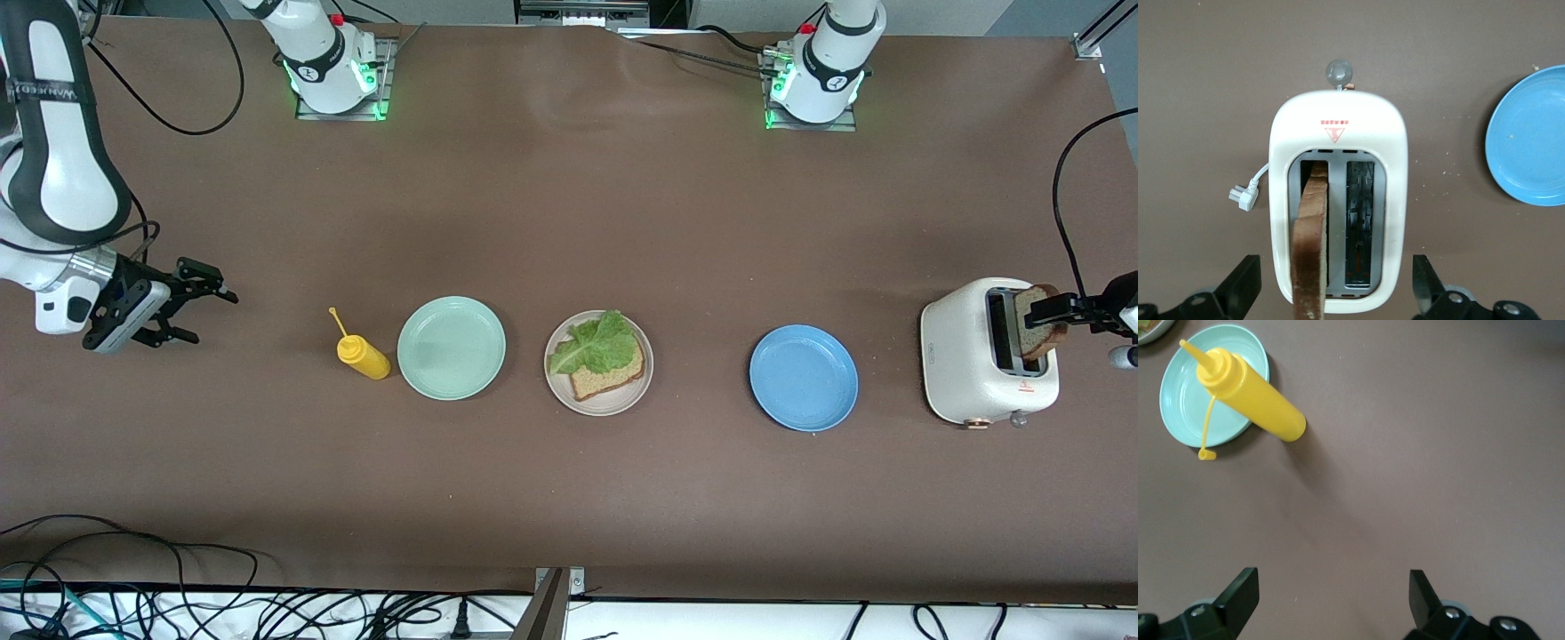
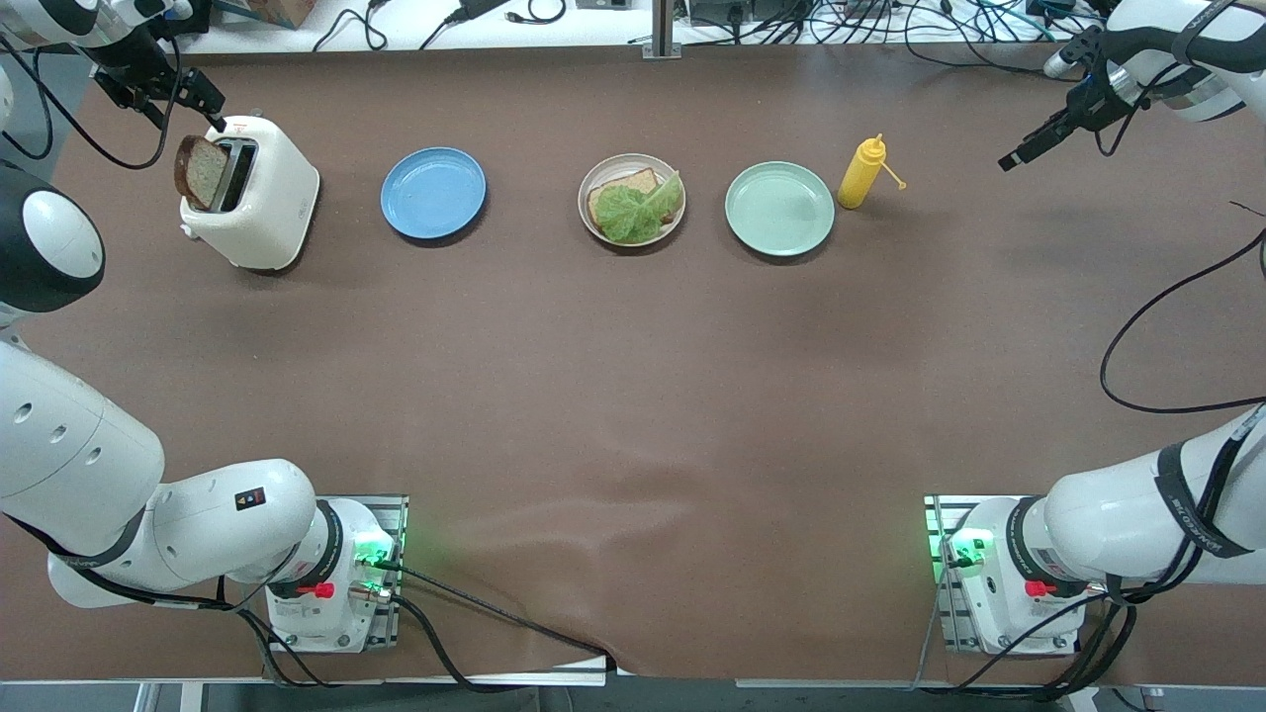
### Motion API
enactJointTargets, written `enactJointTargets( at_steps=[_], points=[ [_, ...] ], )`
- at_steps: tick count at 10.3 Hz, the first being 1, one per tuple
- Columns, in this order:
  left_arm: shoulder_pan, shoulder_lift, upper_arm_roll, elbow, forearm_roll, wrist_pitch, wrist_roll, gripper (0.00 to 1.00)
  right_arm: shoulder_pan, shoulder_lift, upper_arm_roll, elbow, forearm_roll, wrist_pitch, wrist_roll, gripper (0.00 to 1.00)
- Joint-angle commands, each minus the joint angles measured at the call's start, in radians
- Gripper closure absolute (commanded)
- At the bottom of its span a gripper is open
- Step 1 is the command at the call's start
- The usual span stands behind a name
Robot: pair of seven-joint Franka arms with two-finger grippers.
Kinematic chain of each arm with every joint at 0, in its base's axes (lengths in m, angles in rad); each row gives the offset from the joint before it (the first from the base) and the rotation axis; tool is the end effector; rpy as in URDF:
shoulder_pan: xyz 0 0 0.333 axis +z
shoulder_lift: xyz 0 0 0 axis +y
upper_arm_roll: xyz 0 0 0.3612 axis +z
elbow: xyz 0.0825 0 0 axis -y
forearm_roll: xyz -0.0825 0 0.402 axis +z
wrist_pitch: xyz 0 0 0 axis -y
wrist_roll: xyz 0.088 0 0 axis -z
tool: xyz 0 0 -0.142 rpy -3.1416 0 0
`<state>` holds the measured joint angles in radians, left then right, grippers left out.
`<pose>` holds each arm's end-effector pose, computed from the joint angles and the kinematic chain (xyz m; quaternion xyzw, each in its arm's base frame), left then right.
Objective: Make sandwich on beige plate with both arms
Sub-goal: 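Withdraw the right gripper while the left gripper reaches the toaster bread, then grasp the toasted bread slice in the toaster with the left gripper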
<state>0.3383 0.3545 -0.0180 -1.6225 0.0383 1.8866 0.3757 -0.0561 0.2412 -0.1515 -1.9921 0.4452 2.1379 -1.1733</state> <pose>0.6432 0.2190 0.4108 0.9983 -0.0340 -0.0475 0.0015 0.6062 -0.0929 0.3382 -0.9243 -0.3425 -0.0703 0.1531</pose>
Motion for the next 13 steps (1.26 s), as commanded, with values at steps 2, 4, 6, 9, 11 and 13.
enactJointTargets(
  at_steps=[2,4,6,9,11,13],
  points=[
    [0.047,0.023,-0.008,-0.002,-0.031,0.019,0.086,0.00,0.022,-0.137,-0.019,-0.031,-0.228,-0.175,0.231,0.00],
    [0.048,0.024,-0.008,-0.020,-0.047,0.019,0.106,0.05,0.035,-0.163,-0.019,-0.007,-0.316,-0.266,0.399,0.00],
    [0.047,0.026,-0.008,-0.033,-0.055,0.017,0.107,0.35,0.054,-0.164,-0.011,0.099,-0.370,-0.407,0.541,0.00],
    [0.067,0.047,-0.008,-0.030,-0.055,0.019,0.175,0.58,0.081,-0.177,0.000,0.260,-0.437,-0.562,0.720,0.00],
    [0.071,0.046,-0.008,-0.030,-0.052,0.016,0.186,0.82,0.073,-0.200,0.061,0.283,-0.441,-0.599,0.867,0.00],
    [0.076,0.046,-0.007,-0.030,-0.048,0.016,0.225,1.00,0.050,-0.210,0.105,0.305,-0.430,-0.589,0.951,0.00]
  ],
)
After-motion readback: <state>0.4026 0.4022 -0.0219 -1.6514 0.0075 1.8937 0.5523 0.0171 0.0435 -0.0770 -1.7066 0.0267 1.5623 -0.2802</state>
